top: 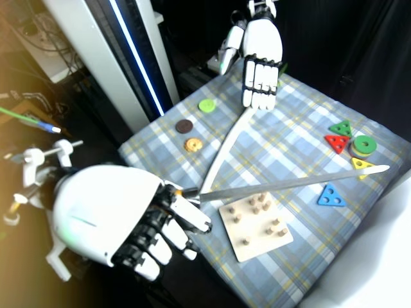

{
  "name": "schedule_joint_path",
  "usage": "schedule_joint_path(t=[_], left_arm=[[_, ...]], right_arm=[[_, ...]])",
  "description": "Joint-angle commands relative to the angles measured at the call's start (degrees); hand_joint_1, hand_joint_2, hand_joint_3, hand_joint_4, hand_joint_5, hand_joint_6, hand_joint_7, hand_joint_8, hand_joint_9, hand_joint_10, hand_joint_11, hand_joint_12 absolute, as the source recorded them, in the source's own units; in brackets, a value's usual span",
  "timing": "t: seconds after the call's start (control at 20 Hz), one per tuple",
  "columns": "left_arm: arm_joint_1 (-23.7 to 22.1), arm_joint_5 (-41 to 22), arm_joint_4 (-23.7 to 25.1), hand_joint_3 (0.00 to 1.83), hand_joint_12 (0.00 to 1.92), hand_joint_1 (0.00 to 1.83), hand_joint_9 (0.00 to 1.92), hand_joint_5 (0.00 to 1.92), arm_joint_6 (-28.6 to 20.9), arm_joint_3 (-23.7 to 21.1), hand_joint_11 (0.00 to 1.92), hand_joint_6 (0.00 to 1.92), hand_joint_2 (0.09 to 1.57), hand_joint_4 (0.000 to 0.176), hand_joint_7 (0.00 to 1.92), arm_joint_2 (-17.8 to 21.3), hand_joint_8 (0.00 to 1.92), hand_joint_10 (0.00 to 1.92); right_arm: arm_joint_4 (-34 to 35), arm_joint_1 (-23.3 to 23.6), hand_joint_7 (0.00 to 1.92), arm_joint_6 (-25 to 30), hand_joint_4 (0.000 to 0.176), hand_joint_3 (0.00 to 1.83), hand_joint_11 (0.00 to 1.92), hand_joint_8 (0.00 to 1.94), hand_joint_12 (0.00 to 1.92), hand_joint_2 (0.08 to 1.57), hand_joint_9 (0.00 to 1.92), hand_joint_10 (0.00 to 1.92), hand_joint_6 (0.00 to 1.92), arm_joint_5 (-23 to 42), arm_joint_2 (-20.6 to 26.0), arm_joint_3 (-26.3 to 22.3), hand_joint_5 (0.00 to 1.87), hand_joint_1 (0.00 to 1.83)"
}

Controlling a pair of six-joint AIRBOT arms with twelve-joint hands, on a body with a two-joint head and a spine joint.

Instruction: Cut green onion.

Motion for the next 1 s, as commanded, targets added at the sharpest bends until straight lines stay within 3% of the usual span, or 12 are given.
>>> schedule_joint_path(t=[0.0, 0.15, 0.4, 0.55, 0.85, 0.95], left_arm=[[-0.2, -7.8, -0.5, 0.01, 0.00, 0.00, 0.00, 0.00, -0.1, -0.3, 0.01, 0.00, 1.39, 0.000, 0.00, 0.3, 0.00, 0.00], [0.7, -11.7, -1.1, 0.01, 0.00, 0.00, 0.00, 0.02, -0.1, -1.4, 0.00, 0.01, 1.40, 0.000, 0.00, 1.9, 0.00, 0.00], [1.5, -14.0, -1.4, 0.01, 0.04, 0.00, 0.01, 0.03, -0.1, -2.0, 0.07, 0.01, 1.40, 0.000, 0.00, 3.0, 0.00, 0.00], [1.5, -13.9, -1.4, 0.01, 0.04, 0.00, 0.00, 0.01, -0.1, -2.0, 0.06, 0.00, 1.41, 0.000, 0.00, 3.0, 0.00, 0.00], [1.7, -14.0, -1.7, 0.01, 0.05, 0.00, 0.00, 0.03, -0.1, -2.0, 0.06, 0.00, 1.42, 0.000, 0.00, 2.9, 0.00, 0.00], [1.7, -14.0, -1.7, 0.00, 0.26, 0.00, 0.00, 0.02, -0.1, -2.0, 0.00, 0.00, 1.43, 0.000, 0.00, 2.9, 0.00, 0.00]], right_arm=[[1.3, 1.4, 1.27, 0.3, 0.088, 0.00, 1.47, 1.94, 1.92, 1.44, 1.42, 1.92, 1.92, 6.5, 0.7, 0.6, 0.93, 0.30], [-0.7, 3.2, 1.26, 0.3, 0.094, 0.00, 1.49, 1.94, 1.92, 1.39, 1.42, 1.92, 1.92, 4.3, 0.7, 1.0, 0.93, 0.33], [-4.5, 6.8, 1.22, 0.3, 0.119, 0.00, 1.44, 1.94, 1.92, 1.43, 1.38, 1.92, 1.92, 0.6, 0.7, 1.2, 0.89, 0.37], [-4.9, 6.9, 1.22, 0.3, 0.122, 0.01, 1.41, 1.94, 1.92, 1.52, 1.37, 1.92, 1.92, -0.1, 0.7, 1.2, 0.90, 0.55], [-5.3, 7.5, 1.25, 0.3, 0.094, 0.00, 1.49, 1.94, 1.92, 1.42, 1.43, 1.92, 1.92, -0.3, 0.7, 0.5, 0.90, 0.38], [-5.8, 7.5, 1.22, 0.3, 0.100, 0.00, 1.43, 1.94, 1.92, 1.49, 1.38, 1.92, 1.92, -1.3, 0.7, 0.7, 0.89, 0.50]])
